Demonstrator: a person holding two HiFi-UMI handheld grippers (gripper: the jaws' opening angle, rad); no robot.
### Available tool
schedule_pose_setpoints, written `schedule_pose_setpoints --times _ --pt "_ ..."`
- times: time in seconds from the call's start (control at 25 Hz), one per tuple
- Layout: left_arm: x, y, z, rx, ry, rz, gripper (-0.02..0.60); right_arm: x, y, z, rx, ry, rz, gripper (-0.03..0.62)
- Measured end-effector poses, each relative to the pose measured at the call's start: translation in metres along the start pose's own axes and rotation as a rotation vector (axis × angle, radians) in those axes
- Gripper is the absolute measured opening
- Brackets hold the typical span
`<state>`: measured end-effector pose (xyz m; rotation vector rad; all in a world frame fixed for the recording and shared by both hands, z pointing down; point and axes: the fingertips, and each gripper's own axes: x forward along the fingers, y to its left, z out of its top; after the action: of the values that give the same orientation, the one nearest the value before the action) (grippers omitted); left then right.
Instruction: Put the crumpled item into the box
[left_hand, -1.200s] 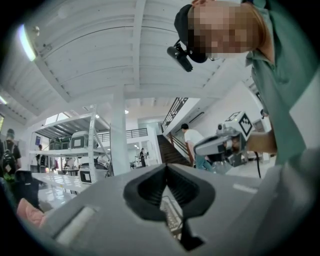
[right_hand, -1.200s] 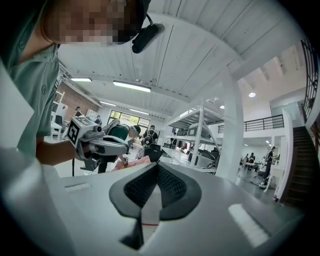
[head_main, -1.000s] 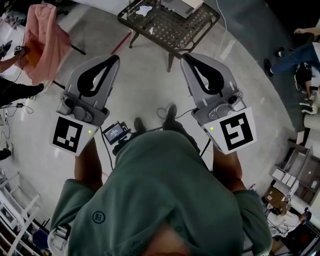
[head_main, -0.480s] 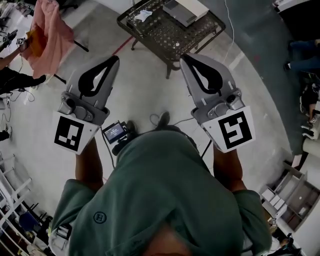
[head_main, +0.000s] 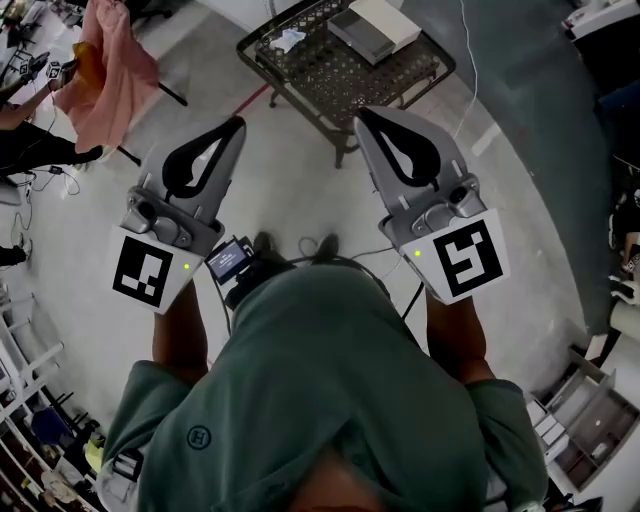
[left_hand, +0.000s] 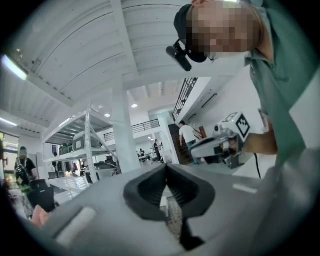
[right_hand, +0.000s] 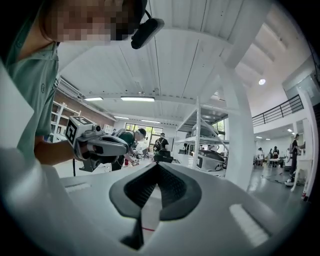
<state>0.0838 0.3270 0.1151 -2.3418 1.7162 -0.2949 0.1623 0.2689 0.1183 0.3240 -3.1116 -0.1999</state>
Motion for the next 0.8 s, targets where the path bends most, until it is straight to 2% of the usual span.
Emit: schedule_pose_setpoints --times 0.24,0.56,0.8 --pt "0.010 0.009 -0.004 -0.009 0.024 -0.023 0.003 0.004 -0.014 -0.006 0.025 0.024 -0.021 0.008" --pt "0.057 0.049 -0.015 -0.034 -0.041 -0.109 0.003 0.044 -0.044 -0.014 0.022 0.061 -0.085 0.008" --pt "0.073 0.100 -0.033 -0.053 -0.060 -0.157 0.003 0.087 -0.067 -0.014 0.013 0.076 -0.157 0.008"
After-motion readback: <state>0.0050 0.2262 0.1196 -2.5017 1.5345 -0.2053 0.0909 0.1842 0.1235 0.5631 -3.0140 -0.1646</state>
